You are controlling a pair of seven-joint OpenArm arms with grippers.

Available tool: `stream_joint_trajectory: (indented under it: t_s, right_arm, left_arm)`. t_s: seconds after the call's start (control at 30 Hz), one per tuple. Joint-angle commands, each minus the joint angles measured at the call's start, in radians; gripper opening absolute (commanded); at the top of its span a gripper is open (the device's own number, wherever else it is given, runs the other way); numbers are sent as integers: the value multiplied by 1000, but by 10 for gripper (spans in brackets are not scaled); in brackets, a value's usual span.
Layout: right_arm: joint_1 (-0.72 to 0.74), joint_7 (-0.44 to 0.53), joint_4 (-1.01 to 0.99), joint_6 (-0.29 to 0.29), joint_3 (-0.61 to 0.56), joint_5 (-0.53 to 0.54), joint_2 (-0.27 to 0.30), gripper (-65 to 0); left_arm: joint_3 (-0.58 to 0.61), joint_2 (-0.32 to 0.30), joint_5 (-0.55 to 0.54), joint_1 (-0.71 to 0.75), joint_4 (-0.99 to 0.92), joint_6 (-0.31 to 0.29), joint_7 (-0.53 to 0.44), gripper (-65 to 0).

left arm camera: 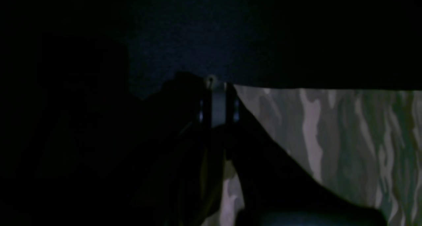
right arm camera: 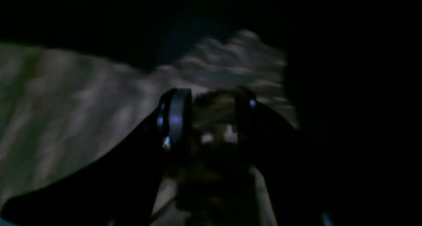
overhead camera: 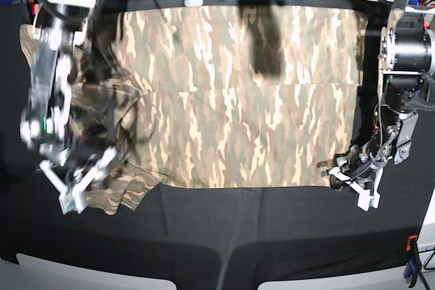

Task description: Layout the t-shirt on the table in an organized manner, then fold the t-shirt properly

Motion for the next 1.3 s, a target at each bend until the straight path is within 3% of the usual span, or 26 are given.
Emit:
stream_joint_trajectory:
  t_s: [0.0,0.17,0.33,0.57,0.73,0.87,1.0,1.07,1.17,1.27]
  right_arm:
    - [71,29,-31,-3,5,9,21,-440]
    - [296,28,-346,-2,5,-4,38,-440]
    - [502,29,-690,-6,5,-115,60,-440]
    - [647,50,-1040,-73,5,-126,157,-440]
    - [645,21,-1131,-63,5,-32,201,-440]
    - [646,-16,-1139,0,5,82,191,-440]
    - [645,-22,-1139,7,5,84,168,-441]
    - [645,-24,-1139,14,5,59,156,-499]
    - [645,-23,-1139,14,5,31,141,-650]
    - [647,-24,-1139,26,5,32,140,-650]
  left_arm:
    - [-4,-9,-11,-35,15,-7,-20,-650]
    - [-4,-9,-11,-35,15,-7,-21,-650]
    - [-4,-9,-11,-35,15,-7,-20,-650]
    - [-4,-9,-11,-35,15,-7,-19,-650]
    - [-4,-9,-11,-35,15,-7,-20,-650]
    - [-4,-9,-11,-34,15,-7,-20,-650]
    - [-4,-9,-11,-35,15,-7,-21,-650]
    - [-4,-9,-11,-35,15,-7,-21,-650]
    - [-4,-9,-11,-34,15,-7,-20,-650]
    - [-4,-10,-11,-34,15,-7,-20,-650]
